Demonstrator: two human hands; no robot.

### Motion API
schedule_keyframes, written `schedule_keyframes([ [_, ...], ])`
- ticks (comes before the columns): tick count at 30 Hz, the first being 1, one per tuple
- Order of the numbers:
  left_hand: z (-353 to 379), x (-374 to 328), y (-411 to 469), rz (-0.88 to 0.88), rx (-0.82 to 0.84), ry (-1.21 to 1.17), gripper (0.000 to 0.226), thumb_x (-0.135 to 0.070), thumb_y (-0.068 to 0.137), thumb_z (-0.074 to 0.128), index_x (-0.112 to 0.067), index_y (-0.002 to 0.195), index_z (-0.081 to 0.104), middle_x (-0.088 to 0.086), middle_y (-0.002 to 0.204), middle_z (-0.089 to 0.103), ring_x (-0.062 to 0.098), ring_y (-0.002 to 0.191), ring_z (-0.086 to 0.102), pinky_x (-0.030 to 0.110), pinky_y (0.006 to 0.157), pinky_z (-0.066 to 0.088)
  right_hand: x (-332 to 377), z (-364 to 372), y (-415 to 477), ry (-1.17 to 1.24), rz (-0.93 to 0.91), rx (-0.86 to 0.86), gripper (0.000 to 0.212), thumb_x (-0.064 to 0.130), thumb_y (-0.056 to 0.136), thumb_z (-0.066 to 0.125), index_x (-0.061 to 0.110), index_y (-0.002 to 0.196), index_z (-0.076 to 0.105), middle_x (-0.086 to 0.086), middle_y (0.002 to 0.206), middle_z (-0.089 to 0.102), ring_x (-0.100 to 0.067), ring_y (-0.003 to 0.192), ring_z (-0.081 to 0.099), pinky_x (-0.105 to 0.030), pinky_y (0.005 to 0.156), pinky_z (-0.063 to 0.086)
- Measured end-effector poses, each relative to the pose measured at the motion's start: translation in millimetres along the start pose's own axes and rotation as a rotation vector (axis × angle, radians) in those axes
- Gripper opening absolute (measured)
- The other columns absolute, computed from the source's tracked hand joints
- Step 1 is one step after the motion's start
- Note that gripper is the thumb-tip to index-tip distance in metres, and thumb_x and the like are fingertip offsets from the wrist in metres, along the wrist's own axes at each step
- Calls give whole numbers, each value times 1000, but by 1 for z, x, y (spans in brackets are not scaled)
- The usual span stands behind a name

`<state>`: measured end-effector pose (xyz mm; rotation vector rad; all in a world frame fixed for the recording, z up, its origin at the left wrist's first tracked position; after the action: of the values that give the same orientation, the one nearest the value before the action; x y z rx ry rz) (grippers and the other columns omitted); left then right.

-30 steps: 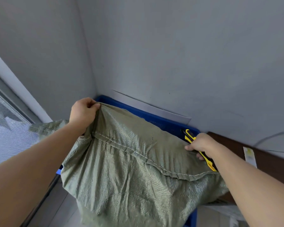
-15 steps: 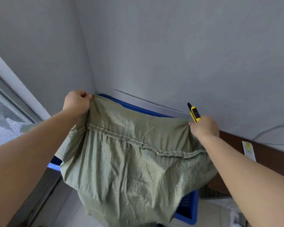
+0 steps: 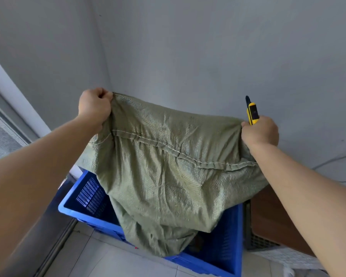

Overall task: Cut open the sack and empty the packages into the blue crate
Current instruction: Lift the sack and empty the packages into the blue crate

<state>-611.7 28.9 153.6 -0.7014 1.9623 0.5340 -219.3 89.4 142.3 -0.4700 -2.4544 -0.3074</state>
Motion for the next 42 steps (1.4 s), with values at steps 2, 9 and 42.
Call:
schedule_keyframes([
  [2,1,5,-2,-7,16,21,19,-23,94,52,-9,91,65,8,82,59,22,77,54,35,74,48,-1,1,-2,19,4,-2,21,27,91,61,8,98,62,-10,90,60,-36,87,60,-38,71,47],
  [9,5,32,-7,-61,61,59,20,-24,95,48,-11,89,62,6,73,54,24,73,51,35,68,45,-5,11,-12,59,12,-15,16,26,93,59,12,88,56,-7,83,56,-31,78,54,-35,67,42],
  [42,138,65,-109,361,970,755,43,-58,78,64,-36,115,66,-12,102,70,13,99,64,36,81,56,33,109,-70,616,202,633,17,18,85,71,13,76,58,-6,65,53,-17,53,51,-26,50,45],
])
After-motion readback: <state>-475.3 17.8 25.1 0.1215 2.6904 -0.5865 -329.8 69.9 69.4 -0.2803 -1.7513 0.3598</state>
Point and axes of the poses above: each hand's wrist, its own y-axis towards the middle knuckle, its own z-axis out of the palm, x = y × z, the point moved 3 cm from there along y, towards the middle knuckle
